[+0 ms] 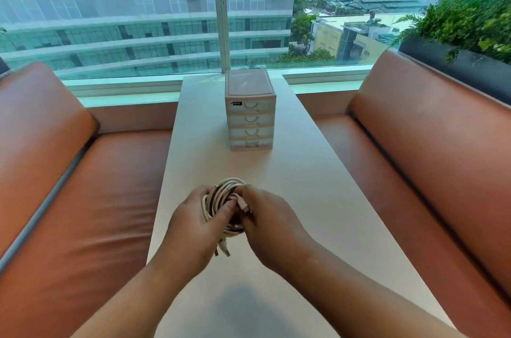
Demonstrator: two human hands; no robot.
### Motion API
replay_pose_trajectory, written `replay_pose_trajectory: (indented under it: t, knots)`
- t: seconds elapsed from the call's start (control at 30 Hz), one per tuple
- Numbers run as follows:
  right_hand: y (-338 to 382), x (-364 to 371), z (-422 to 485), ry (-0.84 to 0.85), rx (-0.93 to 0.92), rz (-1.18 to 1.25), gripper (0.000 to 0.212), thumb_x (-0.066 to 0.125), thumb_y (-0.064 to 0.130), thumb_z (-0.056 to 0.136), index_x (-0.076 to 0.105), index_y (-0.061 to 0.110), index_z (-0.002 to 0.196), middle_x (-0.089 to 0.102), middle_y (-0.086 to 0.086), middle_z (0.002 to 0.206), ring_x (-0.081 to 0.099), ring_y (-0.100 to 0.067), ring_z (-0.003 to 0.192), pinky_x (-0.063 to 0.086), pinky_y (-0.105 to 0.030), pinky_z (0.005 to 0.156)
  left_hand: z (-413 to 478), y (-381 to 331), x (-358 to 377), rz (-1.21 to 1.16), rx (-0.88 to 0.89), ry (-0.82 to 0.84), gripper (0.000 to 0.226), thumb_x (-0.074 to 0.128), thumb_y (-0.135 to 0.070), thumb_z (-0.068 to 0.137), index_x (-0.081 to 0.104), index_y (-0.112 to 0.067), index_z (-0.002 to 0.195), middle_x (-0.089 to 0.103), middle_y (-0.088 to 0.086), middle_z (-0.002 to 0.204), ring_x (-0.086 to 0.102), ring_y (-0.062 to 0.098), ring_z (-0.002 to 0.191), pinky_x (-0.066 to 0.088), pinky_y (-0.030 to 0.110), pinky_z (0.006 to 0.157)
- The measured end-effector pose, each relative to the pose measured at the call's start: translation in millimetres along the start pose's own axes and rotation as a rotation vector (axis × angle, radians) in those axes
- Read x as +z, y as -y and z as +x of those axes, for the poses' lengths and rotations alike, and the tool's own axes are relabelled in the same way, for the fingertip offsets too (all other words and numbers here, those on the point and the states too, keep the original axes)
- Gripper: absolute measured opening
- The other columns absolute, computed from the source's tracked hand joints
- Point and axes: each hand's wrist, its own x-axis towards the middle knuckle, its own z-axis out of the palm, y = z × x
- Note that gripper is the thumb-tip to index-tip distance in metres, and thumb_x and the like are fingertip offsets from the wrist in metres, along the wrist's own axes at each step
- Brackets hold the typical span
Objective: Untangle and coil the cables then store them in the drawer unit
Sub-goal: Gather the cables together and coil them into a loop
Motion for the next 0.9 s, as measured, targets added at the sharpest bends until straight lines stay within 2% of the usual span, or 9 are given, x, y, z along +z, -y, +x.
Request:
replay_pose_trajectory:
  t: [0.1,0.2,0.3,0.4,0.47,0.57,0.63,0.77,0.9]
  knots:
    - [-1.7,-3.6,2.6,0.061,0.106,0.140,0.014,0.049,0.010,0.092,0.062,0.012,0.092,0.067,-0.008,0.089,0.059,-0.023,0.079,0.050,-0.038,0.073,-0.2,7.7,-2.2,0.053,0.022,0.023,0.024,0.068,-0.042,0.083,0.056,-0.026,0.097,0.070,0.002,0.077,0.065,0.013,0.061,0.046,0.027,0.053]
    - [-7.1,-6.3,3.6,0.162,0.282,0.450,0.014,0.053,0.012,0.093,0.066,0.009,0.088,0.066,-0.013,0.082,0.051,-0.019,0.067,0.043,-0.034,0.062,-3.5,5.0,-4.0,0.109,0.085,0.062,0.016,0.065,-0.026,0.087,0.054,-0.021,0.097,0.070,0.000,0.076,0.063,0.003,0.060,0.046,0.016,0.052]
    - [-9.6,-18.1,3.5,0.341,0.367,0.824,0.012,0.057,0.013,0.090,0.068,0.009,0.091,0.066,-0.007,0.081,0.059,-0.019,0.074,0.048,-0.032,0.067,-4.5,3.4,-8.5,0.125,0.100,0.095,0.013,0.064,-0.025,0.088,0.053,-0.023,0.095,0.069,-0.004,0.075,0.065,0.004,0.066,0.047,0.015,0.051]
    - [-9.2,-28.2,5.9,0.492,0.546,1.105,0.035,0.048,0.040,0.093,0.068,0.010,0.092,0.067,-0.010,0.085,0.065,-0.024,0.079,0.052,-0.036,0.071,-7.1,0.5,-8.7,0.133,0.118,0.120,0.013,0.066,-0.022,0.087,0.054,-0.022,0.091,0.066,-0.009,0.071,0.061,0.005,0.060,0.047,0.017,0.049]
    - [-12.6,-28.6,7.7,0.533,0.611,1.084,0.048,0.038,0.047,0.099,0.066,0.008,0.092,0.066,-0.011,0.080,0.065,-0.023,0.074,0.053,-0.038,0.072,-9.5,-3.0,-5.7,0.050,0.078,0.155,0.014,0.069,-0.015,0.084,0.056,-0.014,0.088,0.067,-0.007,0.065,0.058,0.002,0.053,0.044,0.014,0.046]
    - [-14.3,-26.6,5.0,0.581,0.583,1.051,0.034,0.043,0.034,0.101,0.061,0.009,0.087,0.055,-0.005,0.069,0.055,-0.017,0.063,0.056,-0.039,0.073,-8.7,-4.8,-6.1,-0.090,-0.009,0.193,0.018,0.076,-0.014,0.079,0.061,-0.010,0.089,0.071,0.006,0.068,0.066,0.013,0.058,0.044,0.022,0.043]
    - [-12.7,-27.2,3.3,0.605,0.541,1.050,0.028,0.044,0.028,0.102,0.059,0.012,0.085,0.049,0.000,0.065,0.048,-0.013,0.057,0.056,-0.035,0.069,-6.2,-4.4,-8.0,-0.144,-0.035,0.210,0.021,0.079,-0.015,0.076,0.064,-0.010,0.091,0.072,0.014,0.075,0.069,0.023,0.065,0.048,0.027,0.048]
    - [-8.4,-28.9,4.7,0.553,0.460,0.895,0.022,0.041,0.022,0.103,0.054,0.015,0.086,0.039,0.004,0.063,0.034,-0.011,0.054,0.051,-0.028,0.060,-4.4,-8.8,-10.5,-0.189,-0.026,0.197,0.017,0.076,-0.005,0.075,0.068,-0.008,0.090,0.069,0.009,0.069,0.065,0.011,0.058,0.046,0.015,0.049]
    - [-9.4,-34.3,3.3,0.544,0.371,0.813,0.022,0.042,0.023,0.103,0.056,0.016,0.088,0.035,0.007,0.060,0.029,-0.011,0.053,0.050,-0.027,0.059,-0.9,-8.7,-17.9,-0.161,0.033,0.208,0.025,0.079,-0.015,0.074,0.069,-0.014,0.096,0.072,0.002,0.077,0.066,0.009,0.066,0.050,0.017,0.054]
